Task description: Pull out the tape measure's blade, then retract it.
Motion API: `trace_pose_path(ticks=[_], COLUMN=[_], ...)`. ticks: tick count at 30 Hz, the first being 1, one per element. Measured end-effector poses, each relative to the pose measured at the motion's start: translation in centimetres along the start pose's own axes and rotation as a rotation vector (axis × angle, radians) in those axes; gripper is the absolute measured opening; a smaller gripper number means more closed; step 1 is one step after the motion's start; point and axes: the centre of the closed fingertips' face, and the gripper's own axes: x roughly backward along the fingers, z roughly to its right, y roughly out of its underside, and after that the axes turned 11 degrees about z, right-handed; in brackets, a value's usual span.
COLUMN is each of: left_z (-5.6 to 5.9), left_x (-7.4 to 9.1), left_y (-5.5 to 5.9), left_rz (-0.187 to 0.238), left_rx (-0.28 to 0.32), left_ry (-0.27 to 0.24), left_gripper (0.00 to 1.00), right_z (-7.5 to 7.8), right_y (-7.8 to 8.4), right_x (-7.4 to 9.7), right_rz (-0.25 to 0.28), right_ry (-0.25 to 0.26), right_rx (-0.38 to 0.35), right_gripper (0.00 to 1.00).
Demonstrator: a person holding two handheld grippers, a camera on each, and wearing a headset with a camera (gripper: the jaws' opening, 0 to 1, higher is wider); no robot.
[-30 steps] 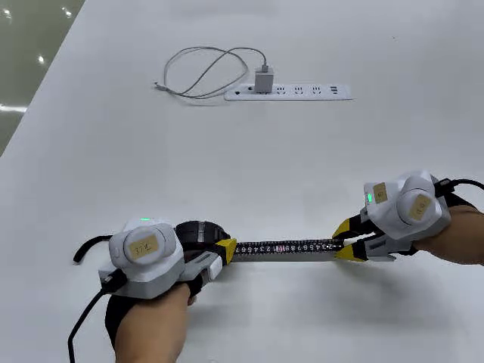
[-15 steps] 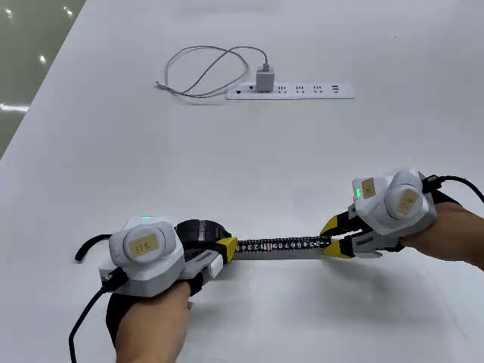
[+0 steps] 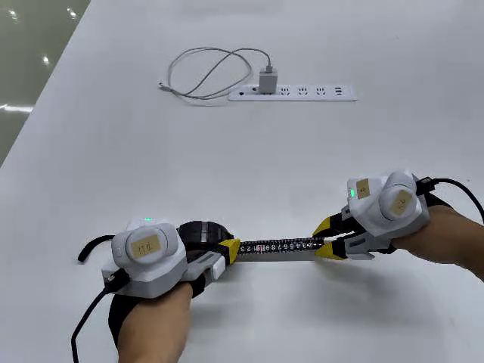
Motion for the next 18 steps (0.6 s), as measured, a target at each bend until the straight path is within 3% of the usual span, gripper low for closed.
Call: trace_pose_path(ticks=[18], left_z=[0.0], left_x=[0.0], left_y=[-0.1], left_rz=[0.001], left_rx=[0.018], left_ry=[0.005], left_gripper=[0.59], right_z=[-0.1], right_y=[-1.6], right_x=[-1.8], right_rz=[0.033], right_ry=[-0.015], right_rx=[0.005], right_gripper=[0.11])
